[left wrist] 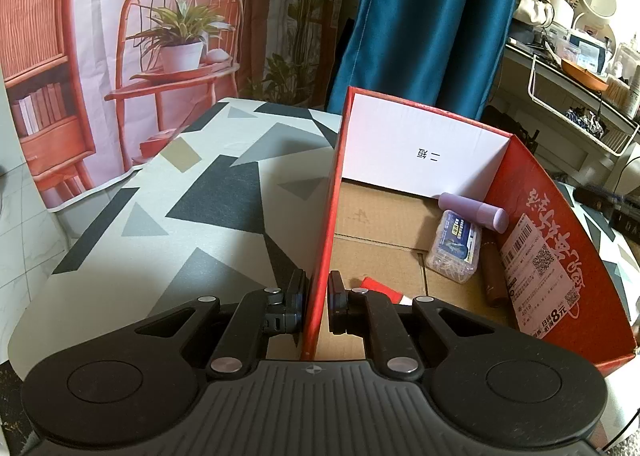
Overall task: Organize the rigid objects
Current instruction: 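Carry the marker into the red box and release it, then move the right tool back to the dark metal key ring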
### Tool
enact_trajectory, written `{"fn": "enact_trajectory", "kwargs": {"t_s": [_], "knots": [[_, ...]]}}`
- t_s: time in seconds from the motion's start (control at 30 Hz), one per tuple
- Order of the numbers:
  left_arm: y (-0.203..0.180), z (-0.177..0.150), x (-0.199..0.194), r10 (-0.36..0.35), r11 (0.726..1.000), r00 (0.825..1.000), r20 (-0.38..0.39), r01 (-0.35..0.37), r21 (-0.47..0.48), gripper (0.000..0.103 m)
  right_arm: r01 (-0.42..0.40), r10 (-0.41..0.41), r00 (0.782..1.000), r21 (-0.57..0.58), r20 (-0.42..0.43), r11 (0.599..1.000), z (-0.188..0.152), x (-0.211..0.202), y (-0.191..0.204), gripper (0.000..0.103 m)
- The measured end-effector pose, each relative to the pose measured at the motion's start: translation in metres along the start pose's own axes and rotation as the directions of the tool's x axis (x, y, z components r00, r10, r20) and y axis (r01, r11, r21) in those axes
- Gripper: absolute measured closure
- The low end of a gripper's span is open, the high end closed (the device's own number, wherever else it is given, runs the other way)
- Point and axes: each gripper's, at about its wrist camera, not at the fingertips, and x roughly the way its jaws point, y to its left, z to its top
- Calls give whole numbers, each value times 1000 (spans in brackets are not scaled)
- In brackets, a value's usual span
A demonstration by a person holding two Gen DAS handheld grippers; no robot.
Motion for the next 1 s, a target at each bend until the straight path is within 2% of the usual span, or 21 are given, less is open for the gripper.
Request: {"fn": "enact_trajectory", "kwargs": {"t_s": [0.13,0.27,0.4,0.5,0.6,0.83,1.0], "knots": [[0,0,0,-2,1000,1000,1,2,-4,91,66,-62,996,68,-62,996,-29,5,-20,83],[1,0,0,-1,1000,1000,1,1,-4,91,121,-96,982,151,-160,981,-63,9,-40,83],[1,-1,0,2,1000,1000,2,-2,-3,91,140,-100,971,175,-217,975,-84,10,-43,81],[0,-1,0,4,1000,1000,2,-4,-1,91,98,-60,971,155,-230,983,-87,15,-36,77],[0,-1,0,4,1000,1000,2,-4,-1,91,56,-29,972,110,-233,992,-85,22,-27,70],[0,-1,0,4,1000,1000,3,-4,-2,91,-69,81,960,53,-269,996,-74,45,-7,69],[0,-1,0,5,1000,1000,3,-5,0,91,-118,91,952,-73,-293,990,-71,56,6,66]]}}
